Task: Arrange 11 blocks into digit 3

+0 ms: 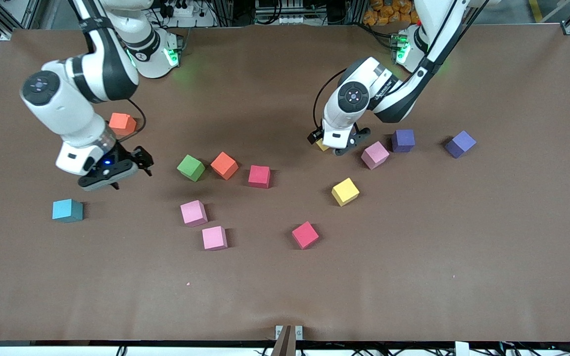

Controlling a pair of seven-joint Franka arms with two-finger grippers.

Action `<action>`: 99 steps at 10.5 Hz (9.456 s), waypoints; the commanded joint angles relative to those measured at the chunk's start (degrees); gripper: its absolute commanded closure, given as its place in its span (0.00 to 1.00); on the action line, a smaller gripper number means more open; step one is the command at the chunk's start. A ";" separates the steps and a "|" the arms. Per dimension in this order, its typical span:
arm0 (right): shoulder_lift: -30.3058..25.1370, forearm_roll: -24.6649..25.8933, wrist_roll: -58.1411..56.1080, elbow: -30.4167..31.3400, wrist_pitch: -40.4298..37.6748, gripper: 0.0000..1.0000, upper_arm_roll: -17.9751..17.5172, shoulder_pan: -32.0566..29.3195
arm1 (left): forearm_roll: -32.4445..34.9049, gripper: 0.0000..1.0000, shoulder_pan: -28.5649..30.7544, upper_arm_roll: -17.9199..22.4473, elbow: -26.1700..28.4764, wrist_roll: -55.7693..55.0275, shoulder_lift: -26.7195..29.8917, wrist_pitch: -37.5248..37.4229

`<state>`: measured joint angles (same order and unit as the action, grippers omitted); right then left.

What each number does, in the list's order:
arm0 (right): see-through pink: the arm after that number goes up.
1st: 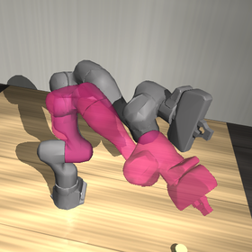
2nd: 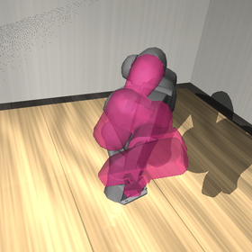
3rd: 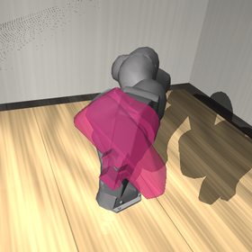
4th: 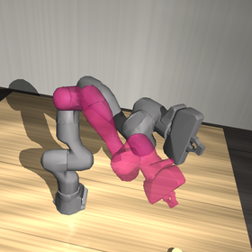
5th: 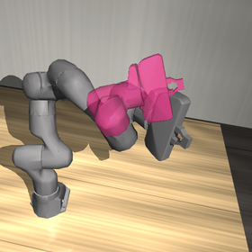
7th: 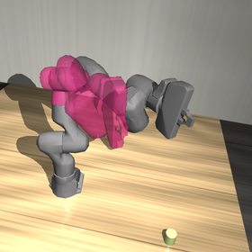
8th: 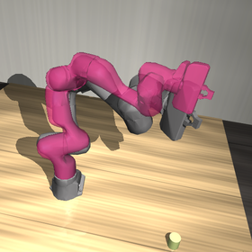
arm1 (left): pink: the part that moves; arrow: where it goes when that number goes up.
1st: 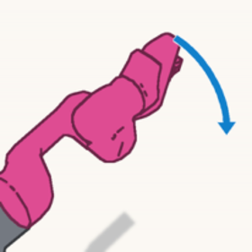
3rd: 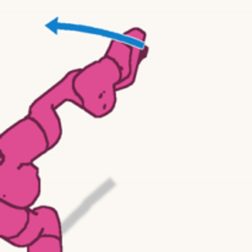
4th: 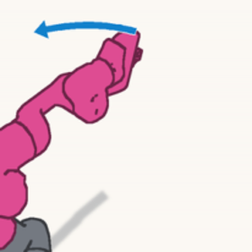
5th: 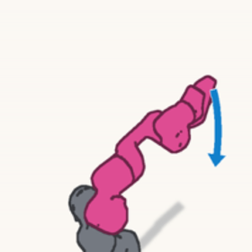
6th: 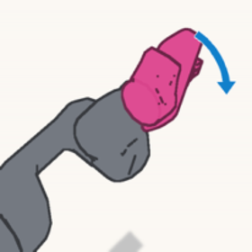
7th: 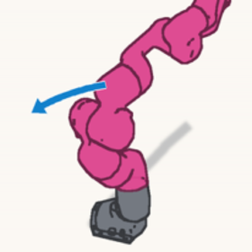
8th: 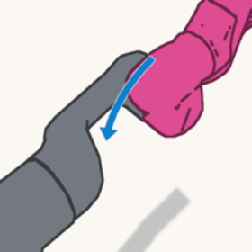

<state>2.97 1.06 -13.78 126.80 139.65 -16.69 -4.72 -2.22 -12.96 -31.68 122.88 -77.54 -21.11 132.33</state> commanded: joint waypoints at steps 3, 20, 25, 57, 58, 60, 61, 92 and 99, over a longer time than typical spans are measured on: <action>2.30 -0.88 -0.99 2.30 1.32 0.00 -0.10 1.74 | 2.13 0.00 0.13 0.04 2.19 -1.56 -1.65 4.76; 11.79 -0.09 -9.51 13.65 19.60 0.00 -0.10 7.01 | 8.63 0.76 -5.93 -3.37 -1.06 1.24 -3.85 6.45; 11.01 -0.09 -13.09 13.22 18.13 0.00 -0.27 6.49 | 8.90 0.77 -12.51 -3.56 -5.97 14.14 -4.47 -5.21; 18.73 5.71 10.26 5.12 18.10 0.00 -9.50 10.17 | 14.17 0.00 -5.60 -2.51 -14.33 6.18 -5.52 -11.22; 19.61 5.80 10.26 5.12 19.07 0.00 -8.98 10.61 | 14.34 0.00 -3.06 -2.51 -15.90 6.35 -6.04 -11.39; 20.41 5.89 10.26 5.30 21.00 0.13 -6.35 13.76 | 14.26 0.00 -1.37 -2.51 -16.89 6.09 -6.66 -11.57; 19.89 5.97 10.26 5.30 20.84 0.30 -6.16 13.95 | 14.17 0.00 -1.28 -2.42 -16.89 6.09 -7.01 -11.66; 22.34 17.84 1.47 8.03 15.12 0.74 -25.23 21.86 | 19.71 0.00 0.39 9.36 -30.86 11.89 -21.08 -10.96; 22.78 17.93 1.38 7.85 15.47 0.70 -25.15 21.95 | 19.97 0.11 0.48 9.36 -30.77 9.95 -20.64 -11.57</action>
<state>24.83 17.44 -12.81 134.68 154.44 -41.26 17.79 17.07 -12.38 -22.29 92.99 -66.50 -41.71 121.84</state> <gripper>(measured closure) 0.401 0.088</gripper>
